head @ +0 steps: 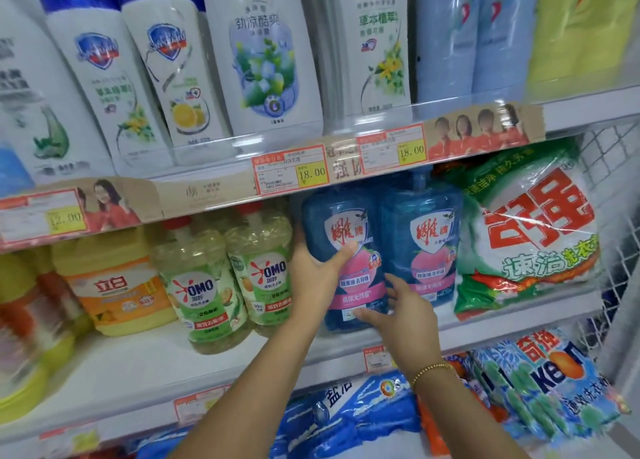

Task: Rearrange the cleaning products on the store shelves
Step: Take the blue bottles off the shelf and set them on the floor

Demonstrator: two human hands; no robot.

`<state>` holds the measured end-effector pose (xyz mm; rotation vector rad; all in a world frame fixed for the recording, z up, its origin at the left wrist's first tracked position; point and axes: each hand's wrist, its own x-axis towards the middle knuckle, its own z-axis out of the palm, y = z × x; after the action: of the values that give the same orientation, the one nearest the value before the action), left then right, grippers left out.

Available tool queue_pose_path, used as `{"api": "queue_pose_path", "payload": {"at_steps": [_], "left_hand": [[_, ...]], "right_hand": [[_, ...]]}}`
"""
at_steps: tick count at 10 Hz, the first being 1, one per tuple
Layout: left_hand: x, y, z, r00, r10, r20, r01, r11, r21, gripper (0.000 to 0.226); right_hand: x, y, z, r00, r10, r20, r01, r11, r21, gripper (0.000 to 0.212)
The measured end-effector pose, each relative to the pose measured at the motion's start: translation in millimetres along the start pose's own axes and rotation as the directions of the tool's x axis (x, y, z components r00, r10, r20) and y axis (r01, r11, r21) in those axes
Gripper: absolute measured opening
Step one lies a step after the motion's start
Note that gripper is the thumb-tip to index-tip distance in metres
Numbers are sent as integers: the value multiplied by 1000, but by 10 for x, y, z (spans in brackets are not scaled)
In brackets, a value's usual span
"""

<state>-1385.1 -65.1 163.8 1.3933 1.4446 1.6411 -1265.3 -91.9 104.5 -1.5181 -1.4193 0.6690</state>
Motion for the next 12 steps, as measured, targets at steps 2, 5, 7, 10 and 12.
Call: {"api": "queue_pose_path", "payload": {"at_steps": [2,5,7,10,12], "left_hand": [[-448,-350,22,996,86,27,-90,973,214,100],[-372,-510,97,999,39,9,-40,929,367,100],[-217,-581,246,996,-73,-59,85,966,244,94],[250,-704,433,951,-276,-139,300,933,199,49],[522,-691,509,921,-370,-119,384,813,438,40]], "right_hand": [[-24,-18,69,996,-62,-57,56,993,-103,74],[32,67,69,999,-52,12,53,997,-55,48],[50,318,-325,939,-99,-330,73,993,-90,22],[96,538,-438,922,-255,-292,181,949,-257,60],[219,605,-416,949,-122,-290,98,990,-97,44]]}}
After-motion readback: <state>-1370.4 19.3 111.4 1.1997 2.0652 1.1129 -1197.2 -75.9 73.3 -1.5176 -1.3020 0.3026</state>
